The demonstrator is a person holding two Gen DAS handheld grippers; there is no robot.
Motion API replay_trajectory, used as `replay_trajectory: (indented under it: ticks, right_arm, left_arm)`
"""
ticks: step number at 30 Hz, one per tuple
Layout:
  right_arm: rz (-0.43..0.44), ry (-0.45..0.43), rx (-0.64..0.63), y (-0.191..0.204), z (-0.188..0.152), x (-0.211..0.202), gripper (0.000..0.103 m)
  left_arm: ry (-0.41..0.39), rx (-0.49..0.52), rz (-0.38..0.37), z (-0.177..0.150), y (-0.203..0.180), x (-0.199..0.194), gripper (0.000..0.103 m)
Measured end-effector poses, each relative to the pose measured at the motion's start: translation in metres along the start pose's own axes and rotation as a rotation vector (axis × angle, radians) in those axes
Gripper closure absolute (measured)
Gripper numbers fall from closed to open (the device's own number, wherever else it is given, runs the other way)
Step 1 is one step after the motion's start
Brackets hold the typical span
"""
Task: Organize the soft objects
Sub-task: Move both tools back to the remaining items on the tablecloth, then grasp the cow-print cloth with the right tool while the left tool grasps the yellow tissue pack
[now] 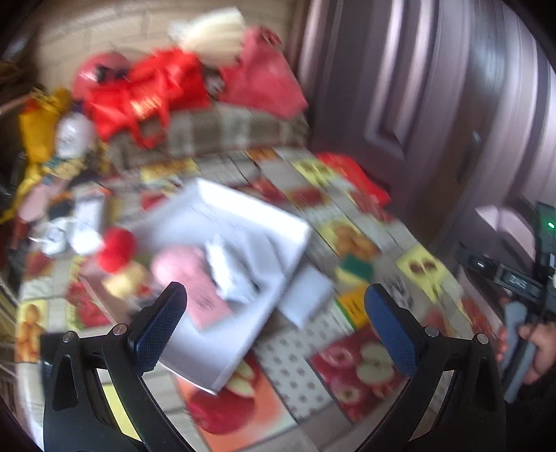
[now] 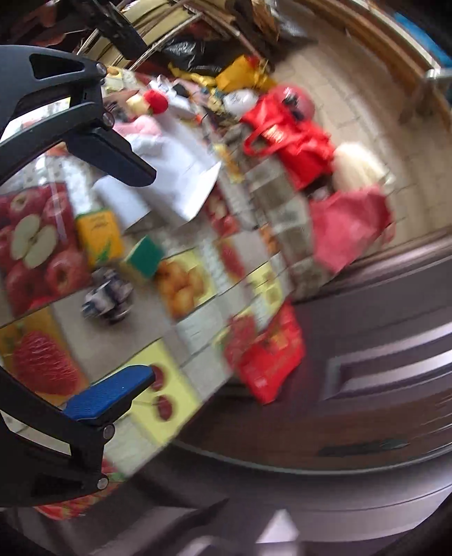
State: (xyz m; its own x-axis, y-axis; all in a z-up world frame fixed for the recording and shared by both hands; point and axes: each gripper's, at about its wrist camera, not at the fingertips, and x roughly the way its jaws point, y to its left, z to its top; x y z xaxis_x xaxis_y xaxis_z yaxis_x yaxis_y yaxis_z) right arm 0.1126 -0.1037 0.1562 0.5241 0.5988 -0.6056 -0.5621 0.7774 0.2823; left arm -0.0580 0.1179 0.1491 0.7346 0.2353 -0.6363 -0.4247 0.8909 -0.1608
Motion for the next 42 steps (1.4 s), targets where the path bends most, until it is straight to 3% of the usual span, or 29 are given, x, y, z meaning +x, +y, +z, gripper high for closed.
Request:
replay_trajectory:
  ticks: [4, 8, 10, 12, 18, 21, 24, 27, 34, 38, 41, 42]
  right_arm:
    - [0.007, 0.076, -0.022, -0.01, -0.02, 0.014, 0.0]
    - [0.002, 0.127, -0.069, -0.009, -0.032, 0.032, 0.001]
    - [-0.012, 0.143, -0.074, -0.012, -0.035, 0.04, 0.013]
    - [-0.016, 0.178, -0.075, -0.016, -0.035, 0.058, 0.018]
    - [0.051, 0.246, -0.083, -0.016, -0.031, 0.104, 0.022]
    - [0.051, 0.311, -0.115, -0.016, -0.036, 0.122, 0.05]
    - [0.061, 0.316, -0.133, -0.024, -0.042, 0.114, 0.057]
    - [0.06, 0.318, -0.15, -0.036, -0.049, 0.096, 0.059]
    - [0.064, 0.317, -0.03, -0.061, -0.053, 0.074, 0.059]
    - [0.068, 0.303, 0.008, -0.065, -0.052, 0.065, 0.059]
    - [0.083, 0.286, 0.013, -0.062, -0.049, 0.059, 0.059]
    - [0.088, 0.281, 0.011, -0.06, -0.048, 0.057, 0.059]
  left_arm:
    - [0.112, -0.008, -0.068, -0.012, -0.008, 0.029, 0.0]
    - [0.168, 0.024, -0.104, -0.02, -0.019, 0.047, 0.0]
    - [0.193, 0.064, -0.116, -0.022, -0.028, 0.058, 0.001]
    - [0.209, 0.105, -0.121, -0.024, -0.037, 0.067, 0.001]
    - [0.263, 0.198, -0.154, -0.021, -0.066, 0.108, 0.001]
    - [0.274, 0.238, -0.169, -0.017, -0.081, 0.126, 0.003]
    - [0.289, 0.278, -0.173, -0.015, -0.095, 0.146, 0.006]
    - [0.315, 0.333, -0.177, -0.017, -0.109, 0.166, 0.013]
    - [0.355, 0.527, -0.163, -0.033, -0.141, 0.192, 0.013]
    - [0.411, 0.483, -0.198, -0.044, -0.135, 0.194, 0.028]
    - [0.41, 0.444, -0.222, -0.047, -0.13, 0.183, 0.053]
    - [0.415, 0.428, -0.226, -0.047, -0.128, 0.18, 0.053]
